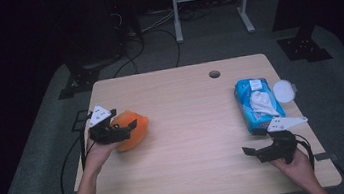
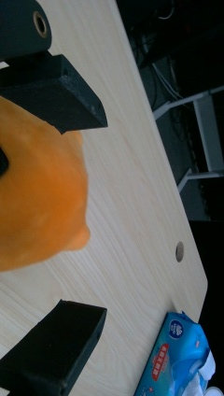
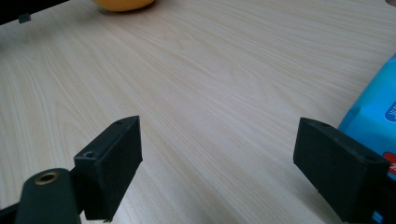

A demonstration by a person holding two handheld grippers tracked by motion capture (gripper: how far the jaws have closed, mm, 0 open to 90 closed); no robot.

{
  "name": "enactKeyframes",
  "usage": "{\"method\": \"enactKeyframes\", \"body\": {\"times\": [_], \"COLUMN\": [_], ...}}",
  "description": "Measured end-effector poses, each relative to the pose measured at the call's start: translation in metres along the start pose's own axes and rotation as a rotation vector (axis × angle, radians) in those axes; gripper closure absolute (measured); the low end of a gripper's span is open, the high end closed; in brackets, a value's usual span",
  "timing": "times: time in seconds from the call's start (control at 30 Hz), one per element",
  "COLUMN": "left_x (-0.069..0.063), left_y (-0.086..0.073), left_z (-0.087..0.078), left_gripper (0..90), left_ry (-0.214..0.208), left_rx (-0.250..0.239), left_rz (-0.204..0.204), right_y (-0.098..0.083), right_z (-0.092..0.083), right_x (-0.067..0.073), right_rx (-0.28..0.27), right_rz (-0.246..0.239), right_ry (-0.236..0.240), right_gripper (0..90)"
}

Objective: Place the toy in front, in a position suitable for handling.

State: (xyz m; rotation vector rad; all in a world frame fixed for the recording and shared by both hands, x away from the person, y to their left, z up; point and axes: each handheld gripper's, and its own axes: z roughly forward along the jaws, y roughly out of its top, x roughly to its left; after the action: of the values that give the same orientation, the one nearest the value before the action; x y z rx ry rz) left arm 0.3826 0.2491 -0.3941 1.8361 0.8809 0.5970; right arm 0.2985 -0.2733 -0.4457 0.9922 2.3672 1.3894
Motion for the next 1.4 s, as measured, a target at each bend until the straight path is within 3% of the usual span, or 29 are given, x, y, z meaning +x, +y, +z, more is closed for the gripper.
{"method": "enactKeyframes", "body": {"times": [0.3,0.43,0.6,0.73,0.9,1.23,1.4], "left_x": [0.021,0.024,0.024,0.021,0.018,0.019,0.015], "left_y": [-0.018,-0.029,-0.039,-0.041,-0.039,-0.029,-0.014], "left_z": [0.002,0.006,0.012,0.013,0.01,0.005,-0.002], "left_gripper": [11.1,11.0,10.0,20.6,33.3,39.2,39.6], "left_ry": [0.02,0.034,0.032,0.031,0.044,0.049,0.03], "left_rx": [0.046,0.089,0.088,0.108,0.112,0.042,0.004], "left_rz": [-0.074,-0.094,-0.149,-0.114,-0.103,-0.169,-0.147], "right_y": [-0.001,-0.002,-0.002,-0.002,-0.002,-0.003,-0.004], "right_z": [0.003,0.003,0.005,0.006,0.006,0.005,0.006], "right_x": [0.001,0.0,0.001,0.003,0.003,0.001,0.0], "right_rx": [0.009,0.014,0.024,0.031,0.036,0.032,0.039], "right_rz": [0.002,0.005,0.004,-0.008,-0.005,0.006,0.005], "right_ry": [0.01,0.009,0.013,0.013,0.016,0.013,0.018], "right_gripper": [14.4,14.4,14.6,14.6,14.7,14.8,14.8]}}
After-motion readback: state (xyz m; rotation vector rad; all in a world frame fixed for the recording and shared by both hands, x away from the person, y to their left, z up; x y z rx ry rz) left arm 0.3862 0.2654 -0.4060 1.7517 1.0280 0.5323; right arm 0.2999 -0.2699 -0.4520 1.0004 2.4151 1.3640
